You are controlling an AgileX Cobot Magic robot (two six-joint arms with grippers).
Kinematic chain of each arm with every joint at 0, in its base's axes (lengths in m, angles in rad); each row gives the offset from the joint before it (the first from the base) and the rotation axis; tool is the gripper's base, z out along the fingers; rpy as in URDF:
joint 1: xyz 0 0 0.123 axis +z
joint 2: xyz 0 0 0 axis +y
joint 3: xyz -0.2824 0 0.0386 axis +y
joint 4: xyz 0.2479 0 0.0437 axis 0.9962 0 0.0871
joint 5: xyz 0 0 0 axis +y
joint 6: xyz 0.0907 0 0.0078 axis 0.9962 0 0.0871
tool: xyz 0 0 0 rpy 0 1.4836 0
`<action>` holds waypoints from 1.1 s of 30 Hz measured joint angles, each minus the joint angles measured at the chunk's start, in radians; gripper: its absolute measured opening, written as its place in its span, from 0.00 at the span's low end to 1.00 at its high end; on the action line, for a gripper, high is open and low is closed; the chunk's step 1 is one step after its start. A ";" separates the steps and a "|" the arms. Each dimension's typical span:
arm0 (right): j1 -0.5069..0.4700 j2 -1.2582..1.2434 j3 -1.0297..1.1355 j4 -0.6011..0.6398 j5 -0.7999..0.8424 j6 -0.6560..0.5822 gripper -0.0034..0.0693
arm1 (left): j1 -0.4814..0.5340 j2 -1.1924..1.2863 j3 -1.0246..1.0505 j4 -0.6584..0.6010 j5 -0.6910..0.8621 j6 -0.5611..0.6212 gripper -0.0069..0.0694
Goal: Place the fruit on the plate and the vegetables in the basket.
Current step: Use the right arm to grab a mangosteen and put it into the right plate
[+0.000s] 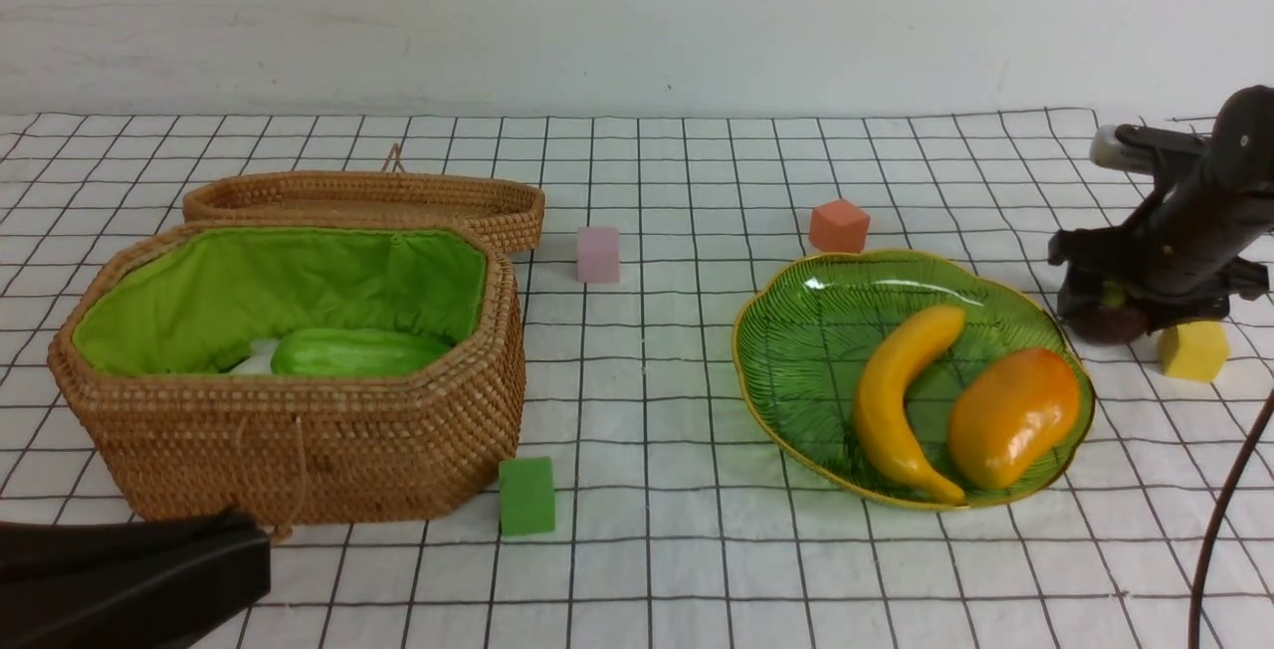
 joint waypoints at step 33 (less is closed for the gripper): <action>0.340 -0.360 -0.014 0.173 0.389 -0.187 0.85 | 0.000 -0.013 0.000 0.525 0.068 -0.496 0.09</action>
